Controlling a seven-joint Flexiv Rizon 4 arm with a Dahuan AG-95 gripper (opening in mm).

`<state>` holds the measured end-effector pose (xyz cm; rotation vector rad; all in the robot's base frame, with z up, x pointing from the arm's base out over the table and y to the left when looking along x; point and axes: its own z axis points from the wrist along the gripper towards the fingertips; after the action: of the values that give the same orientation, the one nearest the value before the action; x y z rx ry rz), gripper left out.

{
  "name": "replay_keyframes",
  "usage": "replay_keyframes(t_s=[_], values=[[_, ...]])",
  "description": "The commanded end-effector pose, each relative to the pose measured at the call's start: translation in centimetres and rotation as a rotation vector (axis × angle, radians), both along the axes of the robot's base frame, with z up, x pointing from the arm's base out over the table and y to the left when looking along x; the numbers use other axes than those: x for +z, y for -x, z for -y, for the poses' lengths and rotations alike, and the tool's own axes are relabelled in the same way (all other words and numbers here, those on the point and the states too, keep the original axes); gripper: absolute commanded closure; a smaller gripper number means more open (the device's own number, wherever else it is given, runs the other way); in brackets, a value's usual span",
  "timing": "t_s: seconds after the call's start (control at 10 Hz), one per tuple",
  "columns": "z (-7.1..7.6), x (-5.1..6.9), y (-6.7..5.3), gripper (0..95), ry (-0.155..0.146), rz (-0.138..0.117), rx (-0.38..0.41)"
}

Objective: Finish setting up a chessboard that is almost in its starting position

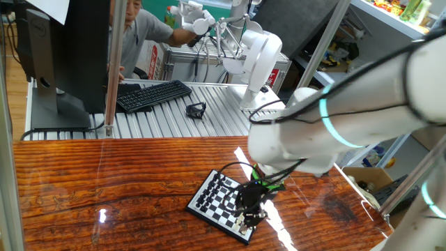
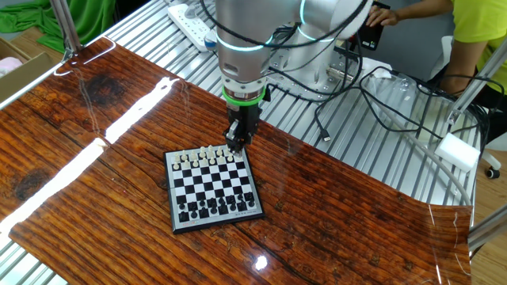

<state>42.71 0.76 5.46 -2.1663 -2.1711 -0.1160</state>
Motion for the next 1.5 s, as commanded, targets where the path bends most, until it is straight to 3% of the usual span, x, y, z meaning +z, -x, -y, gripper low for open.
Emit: replay_keyframes(t_s=[0.1, 0.3, 0.4, 0.5, 0.8, 1.0, 1.1, 1.3, 1.4, 1.5], values=[[-0.2, 0.4, 0.2, 57.0, -0.036, 0.014, 0.144], [-0.3, 1.2, 0.7, 57.0, -0.082, 0.024, 0.328], [-0.4, 1.7, 1.1, 76.0, -0.099, 0.019, 0.476], [-0.5, 2.0, 1.3, 76.0, -0.104, 0.026, 0.547], [-1.1, 2.8, 2.2, 76.0, -0.091, 0.046, 0.904], [-1.4, 3.2, 2.8, 76.0, -0.069, 0.047, 1.079], [-1.6, 3.4, 3.1, 95.0, -0.038, 0.038, 1.201], [-1.8, 3.4, 3.4, 95.0, -0.004, 0.024, 1.339], [-1.8, 3.4, 3.5, 95.0, 0.044, -0.006, 1.472], [-1.8, 3.4, 3.6, 95.0, 0.062, -0.019, 1.521]])
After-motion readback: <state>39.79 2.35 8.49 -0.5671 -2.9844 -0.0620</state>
